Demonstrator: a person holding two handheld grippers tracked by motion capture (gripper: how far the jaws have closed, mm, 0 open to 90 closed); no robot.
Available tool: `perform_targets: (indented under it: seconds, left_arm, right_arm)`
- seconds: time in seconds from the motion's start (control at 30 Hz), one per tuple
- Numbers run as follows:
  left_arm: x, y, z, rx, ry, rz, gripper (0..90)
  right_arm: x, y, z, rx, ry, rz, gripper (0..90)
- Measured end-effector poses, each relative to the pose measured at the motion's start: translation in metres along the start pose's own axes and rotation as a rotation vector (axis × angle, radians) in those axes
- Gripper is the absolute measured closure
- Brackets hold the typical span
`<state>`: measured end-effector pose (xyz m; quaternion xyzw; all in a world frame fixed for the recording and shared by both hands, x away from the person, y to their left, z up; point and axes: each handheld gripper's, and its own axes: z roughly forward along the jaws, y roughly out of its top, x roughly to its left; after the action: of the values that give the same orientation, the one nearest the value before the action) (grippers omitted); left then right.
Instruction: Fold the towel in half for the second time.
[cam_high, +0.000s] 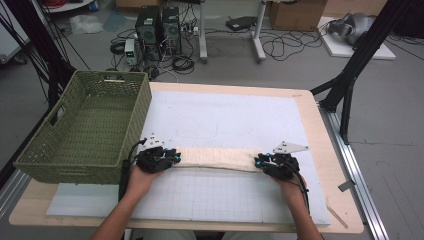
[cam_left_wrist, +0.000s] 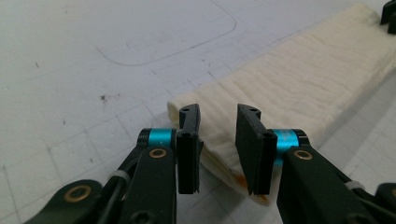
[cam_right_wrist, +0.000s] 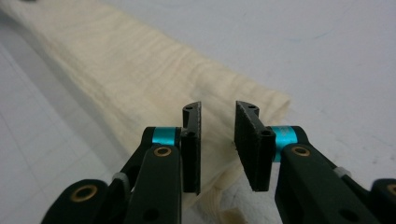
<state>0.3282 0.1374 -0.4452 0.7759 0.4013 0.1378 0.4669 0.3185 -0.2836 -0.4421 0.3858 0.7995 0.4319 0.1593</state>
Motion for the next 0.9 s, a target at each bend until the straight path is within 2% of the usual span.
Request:
perform_targets:
  seconds: [0.07,0.13,0.17,0.23,0.33,0.4,0.43,0.47,0.5,0.57,0.6,0.67,0.77,0.8,0.9]
  left_arm:
    - [-0.001,0.003,-0.005,-0.041,0.005,-0.006,65.1]
    - [-0.002,0.009,-0.008,-0.078,0.018,-0.007,59.1]
    - [-0.002,0.011,-0.007,-0.085,0.02,-0.025,55.7]
    - [-0.001,0.012,-0.004,-0.069,0.025,-0.033,50.6]
    - [-0.001,0.008,0.007,0.029,0.031,-0.039,49.6]
    - [-0.002,0.004,0.01,0.062,0.035,-0.037,58.5]
    - [-0.003,0.003,0.009,0.062,0.032,-0.03,68.5]
    - [-0.004,0.002,0.008,0.053,0.035,-0.023,77.3]
    - [-0.005,0.002,0.008,0.042,0.035,-0.03,80.5]
    - [-0.005,0.003,0.004,0.012,0.028,-0.04,82.5]
    - [-0.004,0.004,0.002,-0.002,0.026,-0.044,82.6]
    - [-0.003,0.005,-0.001,-0.024,0.011,-0.056,82.6]
    - [-0.003,0.004,0.0,-0.021,0.008,-0.043,83.5]
    - [-0.003,0.004,-0.001,-0.038,0.005,-0.047,83.5]
    - [0.001,0.005,-0.001,-0.079,0.001,-0.086,83.7]
  right_arm:
    - [-0.001,0.006,-0.008,-0.057,-0.01,0.023,68.1]
    - [-0.001,0.009,-0.009,-0.066,-0.032,0.027,63.5]
    - [-0.001,0.01,-0.007,-0.056,-0.05,0.034,60.4]
    - [-0.002,0.01,0.0,-0.025,-0.067,0.051,56.3]
    - [-0.001,0.007,0.009,0.041,-0.051,0.085,52.0]
    - [0.0,0.006,0.008,0.061,-0.024,0.107,58.5]
    - [0.001,0.006,0.005,0.052,0.004,0.122,65.6]
    - [0.002,0.005,0.003,0.041,0.01,0.122,68.6]
    - [0.001,0.005,0.003,0.045,0.017,0.124,73.5]
    - [0.002,0.002,0.005,0.06,0.032,0.125,84.2]
    - [0.002,0.002,0.005,0.044,0.023,0.107,86.2]
    - [0.004,0.005,0.004,0.029,0.008,0.086,87.1]
    - [0.004,0.01,0.003,-0.01,-0.021,0.076,87.1]
    - [0.004,0.011,0.003,-0.019,-0.029,0.07,87.1]
    - [0.001,0.016,0.004,-0.033,-0.073,0.072,87.1]
